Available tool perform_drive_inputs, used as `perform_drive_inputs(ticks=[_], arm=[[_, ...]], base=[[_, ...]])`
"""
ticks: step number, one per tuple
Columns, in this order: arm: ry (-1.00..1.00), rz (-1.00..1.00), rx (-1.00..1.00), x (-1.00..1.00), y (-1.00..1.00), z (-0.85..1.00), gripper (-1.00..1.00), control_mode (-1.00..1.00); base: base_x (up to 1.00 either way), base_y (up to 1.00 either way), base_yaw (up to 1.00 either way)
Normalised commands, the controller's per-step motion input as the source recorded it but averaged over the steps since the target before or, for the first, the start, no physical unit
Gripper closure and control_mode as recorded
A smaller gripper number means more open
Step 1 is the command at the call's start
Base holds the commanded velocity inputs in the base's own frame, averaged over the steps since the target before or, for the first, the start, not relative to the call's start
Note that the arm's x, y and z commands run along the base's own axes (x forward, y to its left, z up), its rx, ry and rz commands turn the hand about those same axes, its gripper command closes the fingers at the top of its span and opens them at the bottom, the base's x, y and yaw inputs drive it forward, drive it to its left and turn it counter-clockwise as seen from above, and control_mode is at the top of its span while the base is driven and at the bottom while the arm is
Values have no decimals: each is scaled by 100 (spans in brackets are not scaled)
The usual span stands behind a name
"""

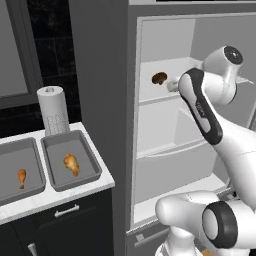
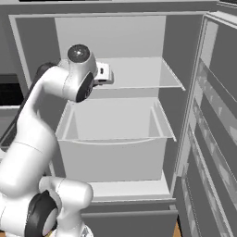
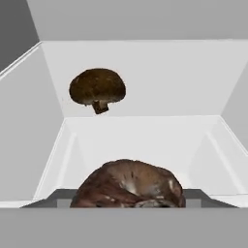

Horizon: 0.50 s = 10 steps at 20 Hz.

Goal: Place one mushroom and one chicken drumstick in each tupperware on the nearby counter, to pack two identical lunches.

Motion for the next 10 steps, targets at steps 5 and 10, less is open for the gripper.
perform_drive_inputs(ticks=[5, 10], arm=[[-4, 2, 0, -100, 1, 0, 100, -100], [0, 0, 0, -100, 5, 1, 100, -100]], base=[[0, 0, 0], [0, 0, 0]])
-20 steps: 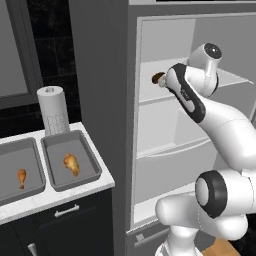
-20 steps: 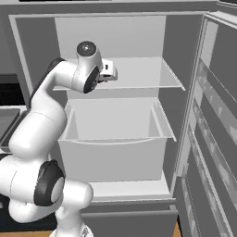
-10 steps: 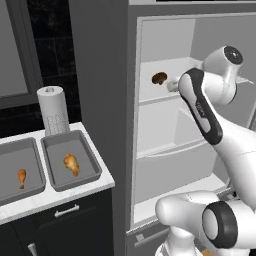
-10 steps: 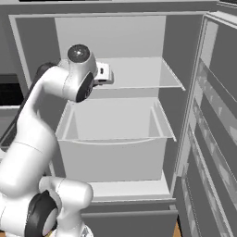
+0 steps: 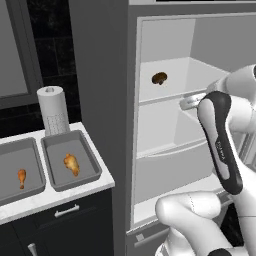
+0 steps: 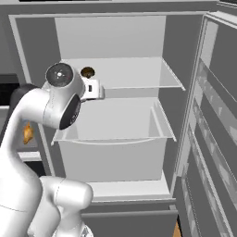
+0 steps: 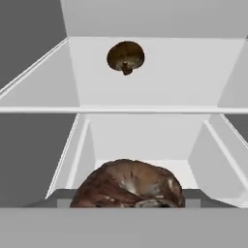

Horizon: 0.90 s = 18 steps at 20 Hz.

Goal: Place one mushroom and one chicken drumstick in each tupperware on the nearby counter, to pack two identical lunches.

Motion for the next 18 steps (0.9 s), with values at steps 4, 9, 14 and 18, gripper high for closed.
perform_drive_inputs(ticks=[4, 9, 14, 18], arm=[[5, 0, -2, -63, 7, 0, 100, -100], [1, 0, -2, -47, 0, -30, 100, -100], [0, 0, 0, -32, 0, -13, 100, 100], [0, 0, 0, 0, 0, 0, 100, 100]], base=[[0, 0, 0], [0, 0, 0], [-60, 9, 1], [-99, 66, 0]])
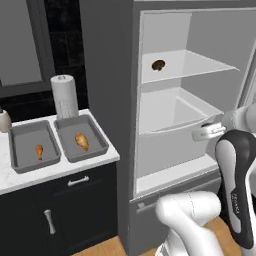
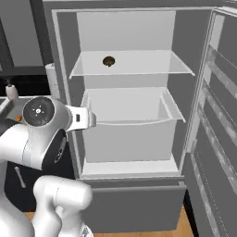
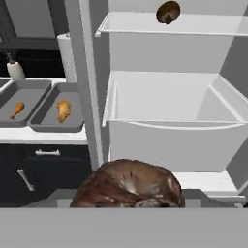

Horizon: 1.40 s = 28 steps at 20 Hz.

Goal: Place one mushroom and one chicken drumstick in each tupperware on the nearby counter, to pack two identical lunches.

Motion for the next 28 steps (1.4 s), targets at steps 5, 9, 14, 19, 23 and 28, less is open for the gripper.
perform_drive_inputs(ticks=[5, 9, 14, 19, 23, 28], arm=[[0, 0, 0, 0, 0, 0, 100, 100], [0, 0, 0, 0, 0, 0, 100, 100], [0, 0, 0, 0, 0, 0, 100, 100], [0, 0, 0, 0, 0, 0, 100, 100], [0, 0, 0, 0, 0, 0, 100, 100], [43, 0, -16, 75, 49, -63, 100, -100]], base=[[-81, 100, 0], [-14, 100, 0], [53, 100, -6], [100, 48, -3], [71, 4, 1], [0, 0, 0]])
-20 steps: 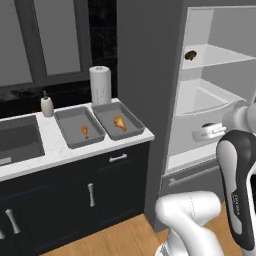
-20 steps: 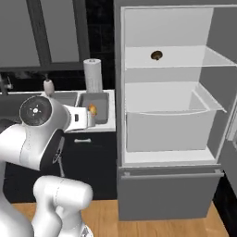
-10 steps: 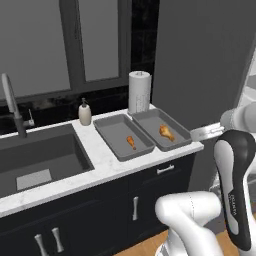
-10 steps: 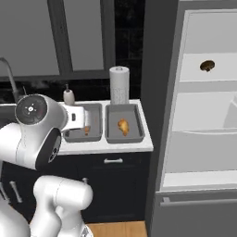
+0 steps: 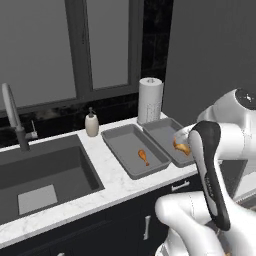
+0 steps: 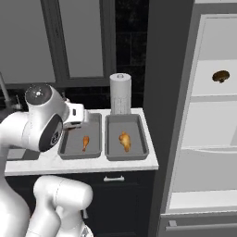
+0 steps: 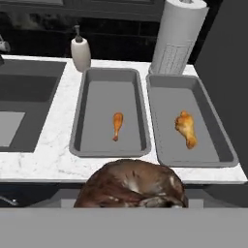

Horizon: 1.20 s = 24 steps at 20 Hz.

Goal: Place one mushroom and one chicken drumstick in each tupperware on the nearby counter, to pack two identical lunches.

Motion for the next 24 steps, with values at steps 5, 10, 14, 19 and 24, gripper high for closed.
perform_drive_inputs(ticks=[5, 10, 14, 19, 24], arm=[[52, 0, -15, 86, 53, -89, 100, -100], [37, 0, -6, 72, 26, -95, 100, -100], [16, 0, 0, 59, 13, -65, 100, -100], [18, 0, 0, 72, 3, -46, 100, -100], [9, 0, 0, 50, 0, -46, 100, -100]], base=[[0, 0, 0], [0, 0, 0], [0, 0, 0], [0, 0, 0], [0, 0, 0]])
